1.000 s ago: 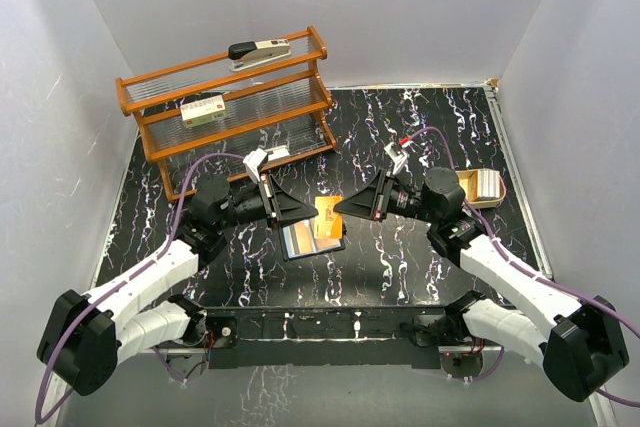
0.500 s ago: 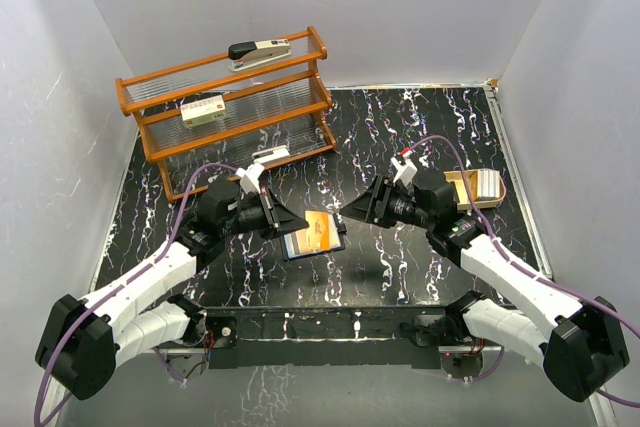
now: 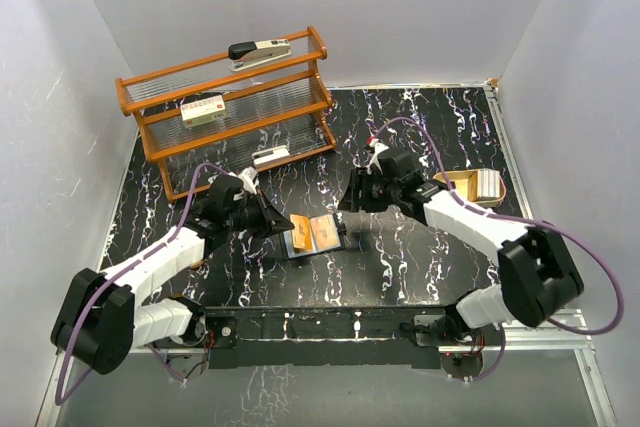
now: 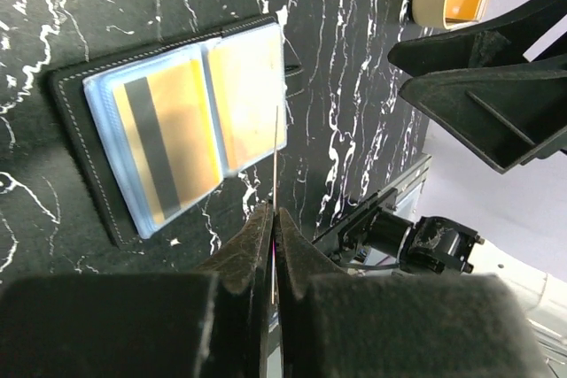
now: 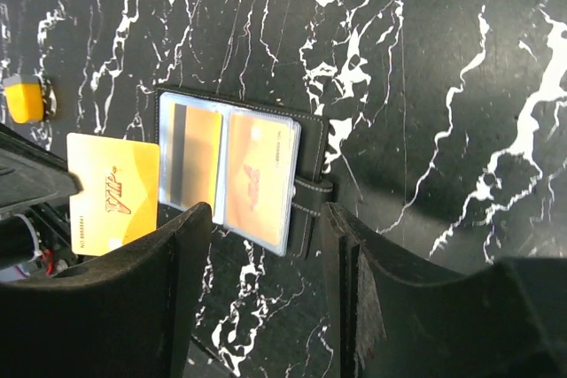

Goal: Put the credit cards into the card holder
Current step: Pick up the credit card from the storage box, then insert the credit card into the card holder.

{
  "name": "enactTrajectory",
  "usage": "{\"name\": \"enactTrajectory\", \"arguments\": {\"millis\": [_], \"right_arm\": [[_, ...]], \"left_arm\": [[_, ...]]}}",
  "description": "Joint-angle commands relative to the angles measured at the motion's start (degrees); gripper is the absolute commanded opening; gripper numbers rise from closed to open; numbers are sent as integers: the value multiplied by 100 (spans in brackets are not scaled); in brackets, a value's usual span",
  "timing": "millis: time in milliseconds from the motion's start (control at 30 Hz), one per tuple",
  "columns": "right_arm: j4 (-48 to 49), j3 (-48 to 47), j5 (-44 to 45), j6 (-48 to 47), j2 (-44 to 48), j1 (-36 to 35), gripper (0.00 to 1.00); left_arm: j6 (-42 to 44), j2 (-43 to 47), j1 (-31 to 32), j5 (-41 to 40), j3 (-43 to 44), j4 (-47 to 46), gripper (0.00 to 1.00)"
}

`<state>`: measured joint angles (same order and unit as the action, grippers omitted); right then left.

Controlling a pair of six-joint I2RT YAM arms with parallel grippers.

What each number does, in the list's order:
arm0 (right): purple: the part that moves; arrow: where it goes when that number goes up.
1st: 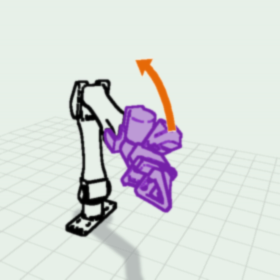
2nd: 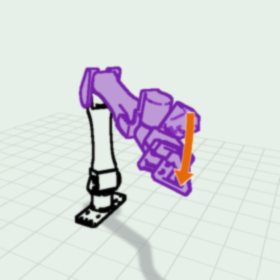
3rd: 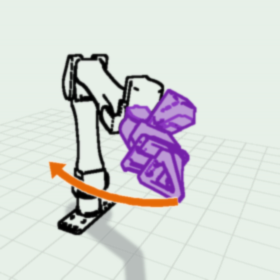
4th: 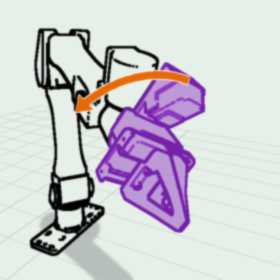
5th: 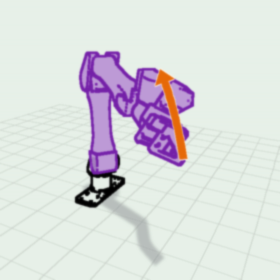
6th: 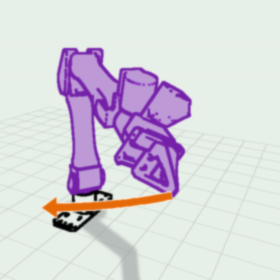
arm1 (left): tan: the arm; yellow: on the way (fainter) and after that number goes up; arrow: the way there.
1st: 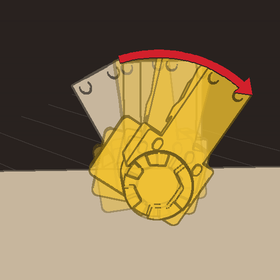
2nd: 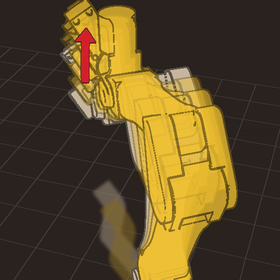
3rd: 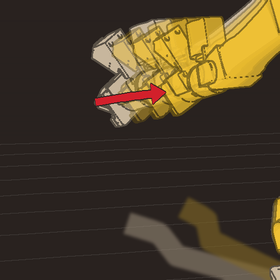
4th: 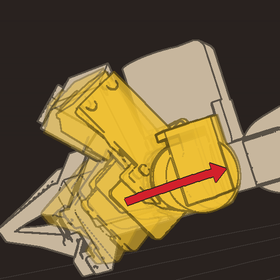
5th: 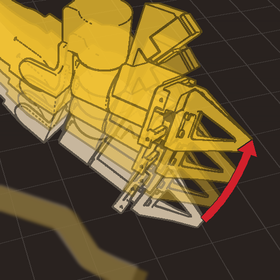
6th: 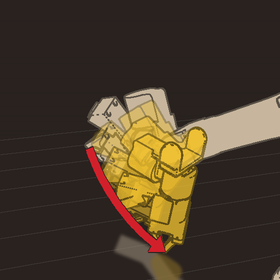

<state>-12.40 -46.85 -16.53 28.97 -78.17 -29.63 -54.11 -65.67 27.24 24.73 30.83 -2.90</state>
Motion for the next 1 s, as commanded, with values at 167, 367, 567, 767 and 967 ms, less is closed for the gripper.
{"name": "enactTrajectory", "arguments": {"millis": [167,367,567,767,967], "right_arm": [[85,-806,-164,-649,-1217,-53,45],[213,-879,-174,-738,-1676,-242,41],[204,-794,-182,-768,-1904,-414,35],[276,-430,262,-698,-1782,-581,22],[383,-176,348,-607,-1742,-628,20]], "left_arm": [[335,-403,-204,88,-8,-106,0],[282,-663,-263,178,-103,-390,0],[315,-938,-289,355,-139,-702,0],[374,-1065,-308,551,-199,-875,0],[429,-1242,-313,748,-180,-1023,0]]}}
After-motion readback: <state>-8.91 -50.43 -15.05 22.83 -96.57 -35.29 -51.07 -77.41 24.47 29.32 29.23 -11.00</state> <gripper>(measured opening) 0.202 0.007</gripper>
